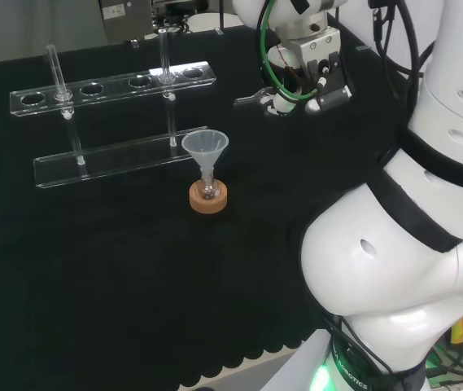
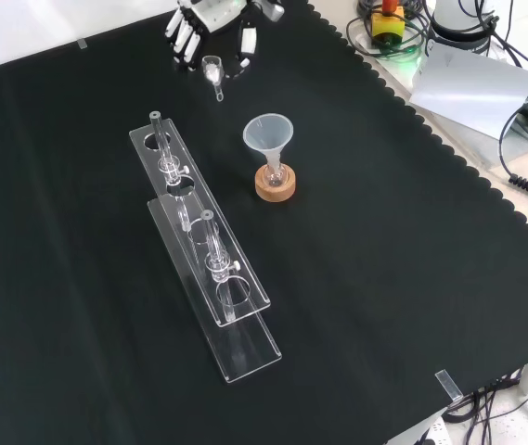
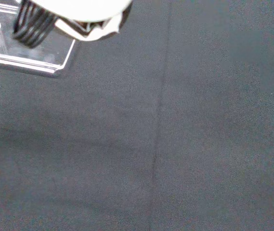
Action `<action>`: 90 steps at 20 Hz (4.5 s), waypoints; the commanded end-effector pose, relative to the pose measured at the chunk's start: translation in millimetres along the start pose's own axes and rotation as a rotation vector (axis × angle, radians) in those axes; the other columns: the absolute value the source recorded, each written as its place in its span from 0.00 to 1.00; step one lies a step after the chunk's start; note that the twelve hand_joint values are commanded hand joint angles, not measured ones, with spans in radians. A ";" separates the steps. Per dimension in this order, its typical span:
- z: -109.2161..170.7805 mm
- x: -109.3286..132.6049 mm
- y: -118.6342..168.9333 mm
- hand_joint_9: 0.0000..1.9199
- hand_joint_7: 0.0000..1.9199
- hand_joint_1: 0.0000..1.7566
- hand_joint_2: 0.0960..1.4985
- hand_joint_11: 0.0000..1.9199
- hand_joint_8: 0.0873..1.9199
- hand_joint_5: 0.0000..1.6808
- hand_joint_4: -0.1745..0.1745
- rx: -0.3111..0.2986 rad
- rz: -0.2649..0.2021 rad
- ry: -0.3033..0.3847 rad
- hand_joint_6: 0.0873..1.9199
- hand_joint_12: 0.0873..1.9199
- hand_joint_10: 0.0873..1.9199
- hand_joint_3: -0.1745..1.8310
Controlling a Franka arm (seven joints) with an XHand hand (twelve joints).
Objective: Pour all the NaCl from the weighing funnel into the round-bottom flask.
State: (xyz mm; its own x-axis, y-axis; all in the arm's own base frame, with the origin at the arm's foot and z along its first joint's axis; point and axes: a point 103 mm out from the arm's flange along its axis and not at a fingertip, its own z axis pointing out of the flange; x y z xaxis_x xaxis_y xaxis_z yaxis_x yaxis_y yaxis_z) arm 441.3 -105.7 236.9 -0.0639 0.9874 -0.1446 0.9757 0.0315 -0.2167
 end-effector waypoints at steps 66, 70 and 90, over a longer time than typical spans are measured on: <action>-43.4 87.7 -20.6 0.44 0.27 0.63 0.40 0.28 0.31 0.66 0.73 0.233 -0.110 -0.455 0.53 0.64 0.22 0.51; -46.1 90.6 -18.5 0.43 0.26 0.63 0.40 0.27 0.31 0.66 0.76 0.244 -0.111 -0.485 0.53 0.64 0.22 0.51; -50.5 94.0 -12.8 0.43 0.26 0.63 0.40 0.27 0.31 0.65 0.81 0.258 -0.119 -0.584 0.53 0.64 0.22 0.51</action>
State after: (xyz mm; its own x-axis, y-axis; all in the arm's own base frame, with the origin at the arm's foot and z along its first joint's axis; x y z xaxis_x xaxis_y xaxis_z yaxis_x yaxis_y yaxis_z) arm 432.6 -7.3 274.1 -0.3357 0.7416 -0.5807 0.8789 0.0248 -0.4764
